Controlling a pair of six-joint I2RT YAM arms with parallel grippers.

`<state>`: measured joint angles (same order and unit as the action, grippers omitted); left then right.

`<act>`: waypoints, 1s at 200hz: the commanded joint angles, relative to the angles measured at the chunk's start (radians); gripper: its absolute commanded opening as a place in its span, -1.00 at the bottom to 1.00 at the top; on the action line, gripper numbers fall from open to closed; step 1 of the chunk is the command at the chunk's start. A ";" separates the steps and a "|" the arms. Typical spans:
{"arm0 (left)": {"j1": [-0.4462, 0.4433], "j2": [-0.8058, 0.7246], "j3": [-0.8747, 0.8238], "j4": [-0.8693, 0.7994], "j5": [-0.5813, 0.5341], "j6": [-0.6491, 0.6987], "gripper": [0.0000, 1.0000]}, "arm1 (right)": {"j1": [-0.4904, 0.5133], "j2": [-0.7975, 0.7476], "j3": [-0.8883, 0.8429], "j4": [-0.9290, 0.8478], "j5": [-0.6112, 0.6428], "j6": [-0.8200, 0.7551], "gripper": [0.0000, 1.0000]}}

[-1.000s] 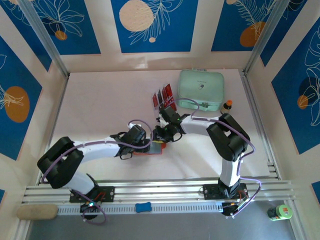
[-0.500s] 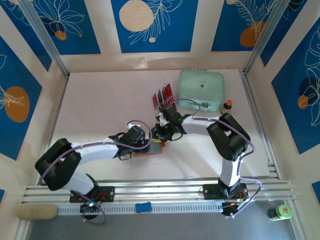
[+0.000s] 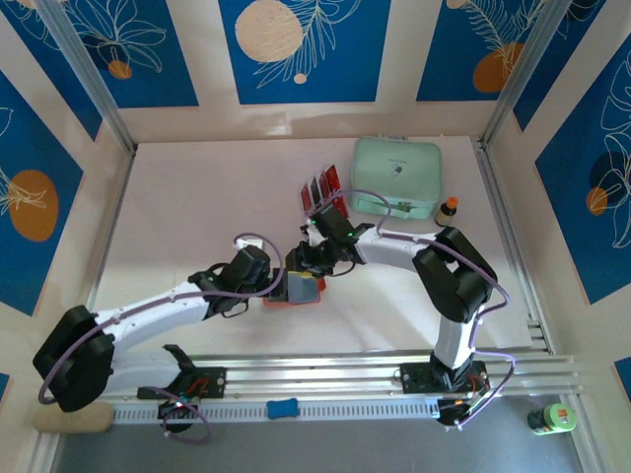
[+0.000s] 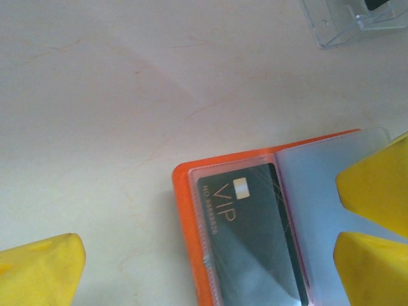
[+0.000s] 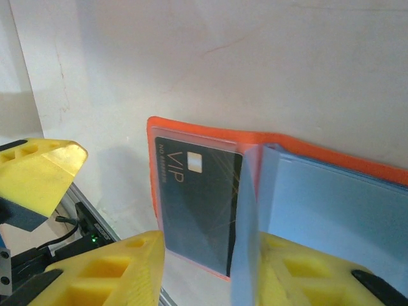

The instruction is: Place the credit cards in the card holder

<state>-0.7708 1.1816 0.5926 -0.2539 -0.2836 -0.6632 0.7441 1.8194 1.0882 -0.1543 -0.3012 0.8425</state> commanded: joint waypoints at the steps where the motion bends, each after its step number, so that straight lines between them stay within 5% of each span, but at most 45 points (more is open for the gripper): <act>1: 0.036 -0.039 -0.012 0.012 -0.018 -0.035 0.99 | 0.054 0.006 0.049 -0.072 -0.018 -0.027 -0.19; 200: 0.110 -0.126 -0.085 0.022 0.030 -0.032 0.99 | 0.100 0.192 0.157 -0.040 -0.043 0.026 -0.20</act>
<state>-0.6777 1.0485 0.5117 -0.3477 -0.2798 -0.6800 0.8291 1.9919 1.2510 -0.1680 -0.2928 0.8593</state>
